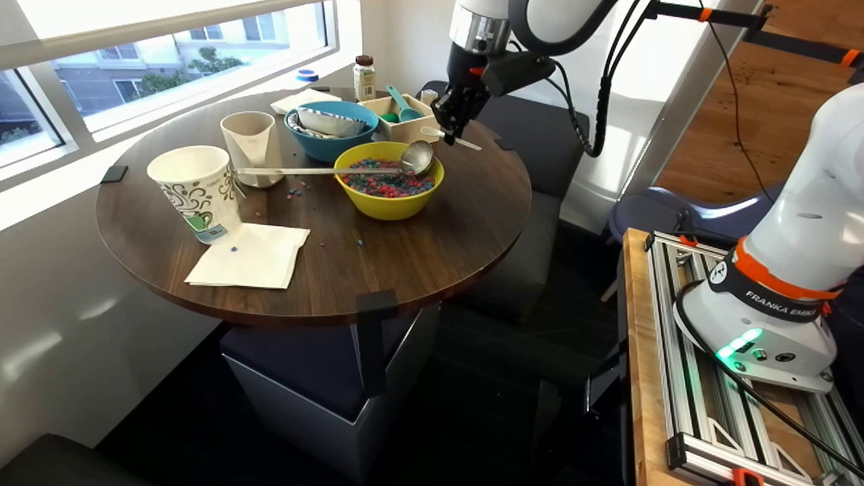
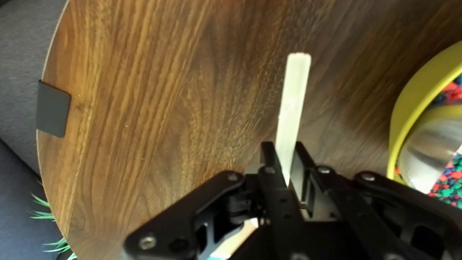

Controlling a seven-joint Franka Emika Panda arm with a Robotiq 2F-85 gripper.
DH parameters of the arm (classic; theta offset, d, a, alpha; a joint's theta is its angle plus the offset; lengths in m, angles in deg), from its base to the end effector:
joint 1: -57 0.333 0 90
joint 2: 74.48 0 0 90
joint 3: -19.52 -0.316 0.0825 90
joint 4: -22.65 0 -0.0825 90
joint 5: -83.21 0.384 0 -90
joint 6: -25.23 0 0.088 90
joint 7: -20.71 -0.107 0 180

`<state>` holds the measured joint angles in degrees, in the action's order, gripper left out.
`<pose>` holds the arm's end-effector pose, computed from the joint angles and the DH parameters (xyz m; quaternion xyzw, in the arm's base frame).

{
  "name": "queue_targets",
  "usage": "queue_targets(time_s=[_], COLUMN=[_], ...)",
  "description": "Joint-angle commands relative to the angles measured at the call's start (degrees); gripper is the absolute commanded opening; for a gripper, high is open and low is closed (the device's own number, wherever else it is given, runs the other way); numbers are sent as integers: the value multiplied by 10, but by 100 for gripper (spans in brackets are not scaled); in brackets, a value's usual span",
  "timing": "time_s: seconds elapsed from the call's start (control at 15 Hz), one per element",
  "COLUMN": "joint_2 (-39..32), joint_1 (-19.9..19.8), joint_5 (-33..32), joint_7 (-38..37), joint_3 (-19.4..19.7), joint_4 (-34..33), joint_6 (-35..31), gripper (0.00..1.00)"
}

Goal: Scoop up the cereal in the yellow bowl then put it into the white bowl

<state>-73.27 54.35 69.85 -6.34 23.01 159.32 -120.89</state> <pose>0.5074 -0.0515 0.3457 0.9735 -0.1961 0.1040 0.0549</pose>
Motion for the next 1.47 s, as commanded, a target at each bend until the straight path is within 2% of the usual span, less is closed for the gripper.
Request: queue_targets(time_s=[0.0,0.33,0.53,0.6,0.67,0.93,1.0,1.2,1.4], joint_2=[15,0,-7,-7,-5,21,37,89,153], joint_1=[-13,-27,-30,-31,-31,-27,-23,-18,-23], joint_5=[3,0,-1,0,3,12,35,56,39], joint_7=[-33,-41,-43,-40,-36,-17,7,57,104], joint_3=[4,10,12,12,13,9,6,-2,-9], joint_4=[66,98,103,104,104,105,109,108,100], joint_6=[-93,-162,-177,-176,-174,-138,-121,-26,60], gripper=[4,4,4,39,40,69,76,100,100])
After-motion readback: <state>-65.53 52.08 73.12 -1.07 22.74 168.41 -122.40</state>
